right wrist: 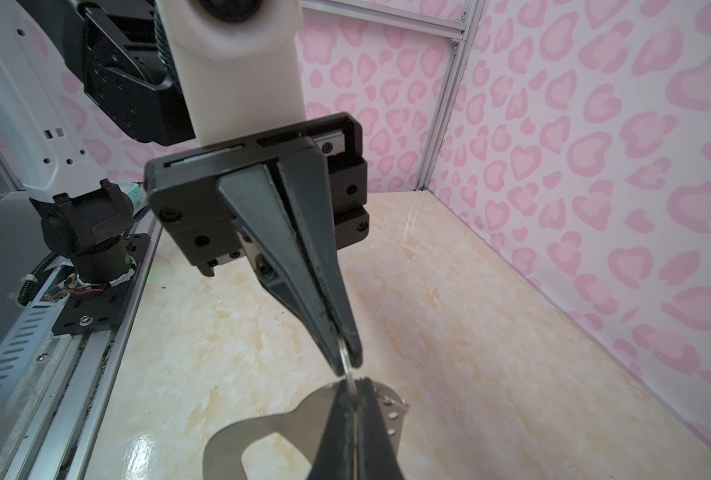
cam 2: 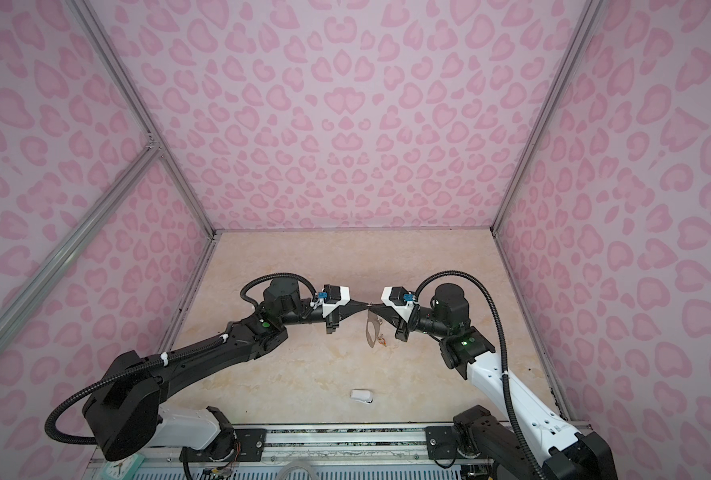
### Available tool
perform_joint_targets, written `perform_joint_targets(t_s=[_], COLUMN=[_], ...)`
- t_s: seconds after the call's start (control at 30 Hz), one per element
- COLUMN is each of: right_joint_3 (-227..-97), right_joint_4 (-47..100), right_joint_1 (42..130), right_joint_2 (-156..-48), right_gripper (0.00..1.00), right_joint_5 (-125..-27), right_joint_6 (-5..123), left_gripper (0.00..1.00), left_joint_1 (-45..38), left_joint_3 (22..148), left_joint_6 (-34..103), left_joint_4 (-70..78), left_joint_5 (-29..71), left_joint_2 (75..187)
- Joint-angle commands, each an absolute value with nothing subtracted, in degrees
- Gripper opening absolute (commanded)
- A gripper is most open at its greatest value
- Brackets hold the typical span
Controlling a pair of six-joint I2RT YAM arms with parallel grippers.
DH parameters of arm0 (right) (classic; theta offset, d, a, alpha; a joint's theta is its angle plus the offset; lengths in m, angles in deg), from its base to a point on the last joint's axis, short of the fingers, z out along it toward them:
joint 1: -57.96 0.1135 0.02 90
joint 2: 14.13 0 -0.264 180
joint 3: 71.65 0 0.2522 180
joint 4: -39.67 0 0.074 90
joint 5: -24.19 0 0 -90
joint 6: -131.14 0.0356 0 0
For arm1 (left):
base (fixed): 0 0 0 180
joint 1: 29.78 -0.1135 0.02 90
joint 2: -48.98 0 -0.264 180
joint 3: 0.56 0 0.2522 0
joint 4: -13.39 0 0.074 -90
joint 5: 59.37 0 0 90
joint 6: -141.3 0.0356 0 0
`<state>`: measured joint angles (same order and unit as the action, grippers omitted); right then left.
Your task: Put the keys on the keyring
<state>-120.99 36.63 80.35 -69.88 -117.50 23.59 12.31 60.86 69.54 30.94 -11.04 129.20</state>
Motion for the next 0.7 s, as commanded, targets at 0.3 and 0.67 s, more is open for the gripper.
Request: perform_joint_targets(t_s=[0.3,0.67], right_joint_3=[-130.3,-133.0], right_joint_4=[11.4,6.4], right_joint_1=[80.0,80.8], right_joint_2=[-72.8,-75.3], right_gripper=[0.0,0.0], right_joint_5=[-112.7,-111.3], right_joint_6=[8.3,6.1], left_gripper=[0.35,0.32], left_joint_1=[12.1,16.4], left_joint_3=[69.2,72.5], left_joint_6=[89.4,94.4], left_joint_4=[2.6,-0.8], left_joint_5=[-2.0,3.6], left_joint_2=[126.5,128.3])
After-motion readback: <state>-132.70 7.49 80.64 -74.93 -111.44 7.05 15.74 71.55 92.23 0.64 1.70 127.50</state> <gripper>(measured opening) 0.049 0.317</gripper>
